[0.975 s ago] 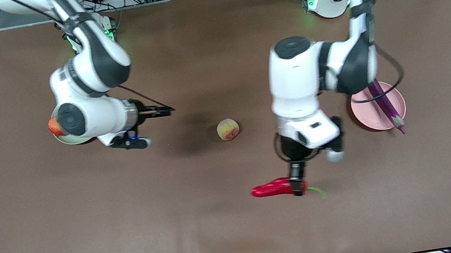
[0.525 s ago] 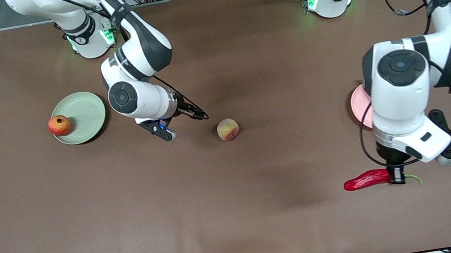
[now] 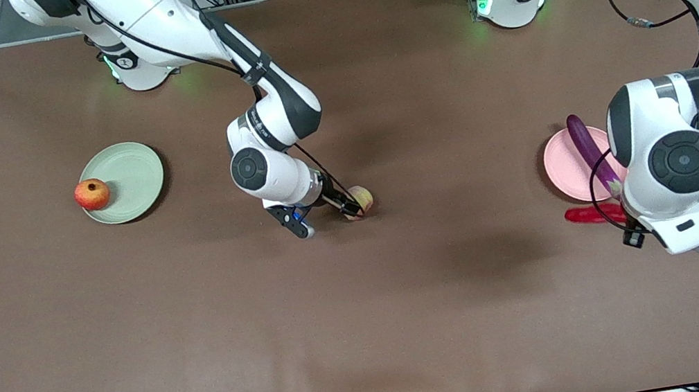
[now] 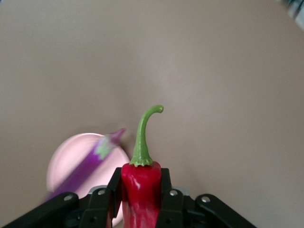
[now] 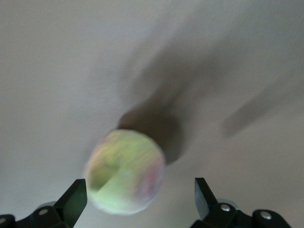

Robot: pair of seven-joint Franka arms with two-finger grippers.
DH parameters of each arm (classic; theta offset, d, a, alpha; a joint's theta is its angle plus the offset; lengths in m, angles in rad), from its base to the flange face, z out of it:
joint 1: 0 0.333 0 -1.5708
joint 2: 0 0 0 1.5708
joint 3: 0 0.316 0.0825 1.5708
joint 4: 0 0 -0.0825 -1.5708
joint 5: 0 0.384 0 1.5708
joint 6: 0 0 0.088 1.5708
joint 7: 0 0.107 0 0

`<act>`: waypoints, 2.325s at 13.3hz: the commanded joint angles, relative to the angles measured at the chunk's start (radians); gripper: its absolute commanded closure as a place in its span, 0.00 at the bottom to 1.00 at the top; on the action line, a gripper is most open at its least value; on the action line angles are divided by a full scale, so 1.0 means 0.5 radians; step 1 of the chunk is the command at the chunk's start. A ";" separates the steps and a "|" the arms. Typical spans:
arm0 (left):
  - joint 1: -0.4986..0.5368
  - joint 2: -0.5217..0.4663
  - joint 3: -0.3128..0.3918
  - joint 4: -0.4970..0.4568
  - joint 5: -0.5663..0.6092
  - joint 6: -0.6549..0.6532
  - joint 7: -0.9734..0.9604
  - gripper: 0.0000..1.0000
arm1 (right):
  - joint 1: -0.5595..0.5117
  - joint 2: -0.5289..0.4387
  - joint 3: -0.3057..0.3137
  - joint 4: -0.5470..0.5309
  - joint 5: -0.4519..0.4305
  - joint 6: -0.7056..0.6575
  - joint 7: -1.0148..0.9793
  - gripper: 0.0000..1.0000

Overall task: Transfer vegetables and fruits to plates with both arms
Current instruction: 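Carry the chili to the pink plate while the right gripper carries the peach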

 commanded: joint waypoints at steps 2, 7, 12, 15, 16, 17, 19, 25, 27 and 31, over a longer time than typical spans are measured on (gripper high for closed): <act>-0.008 -0.027 -0.016 -0.105 -0.029 -0.337 0.969 0.95 | 0.009 0.035 0.001 0.081 0.076 -0.024 0.105 0.00; 0.038 0.068 -0.019 -0.172 -0.026 -0.271 1.671 0.98 | 0.117 0.167 -0.008 0.068 -0.065 0.108 0.092 0.00; 0.048 0.231 -0.068 -0.182 -0.041 -0.148 1.720 0.95 | 0.105 0.170 -0.009 0.111 -0.096 0.130 0.098 0.98; 0.048 0.292 -0.101 -0.185 -0.041 -0.117 1.717 0.94 | -0.057 0.140 -0.021 0.276 -0.124 -0.365 0.059 1.00; 0.035 0.302 -0.102 -0.209 -0.041 -0.084 1.690 0.94 | -0.131 0.121 -0.018 0.326 -0.227 -0.586 -0.057 1.00; 0.029 0.302 -0.105 -0.221 -0.038 -0.062 1.671 0.94 | -0.220 0.066 -0.018 0.353 -0.325 -0.807 -0.225 1.00; 0.017 0.302 -0.105 -0.255 -0.020 -0.059 1.665 0.94 | -0.444 -0.102 -0.024 0.317 -0.366 -1.203 -0.623 1.00; -0.035 0.237 -0.098 -0.323 0.002 0.042 1.475 0.95 | -0.901 -0.847 -0.045 -0.540 -1.019 -1.512 -1.639 1.00; -0.023 0.201 -0.095 -0.329 0.008 0.064 1.475 0.95 | -1.051 -1.017 -0.051 -0.875 -1.219 -1.411 -1.880 1.00; -0.060 0.096 -0.095 -0.607 0.125 0.293 1.423 0.96 | -1.126 -1.039 -0.055 -1.317 -1.384 -0.839 -2.006 1.00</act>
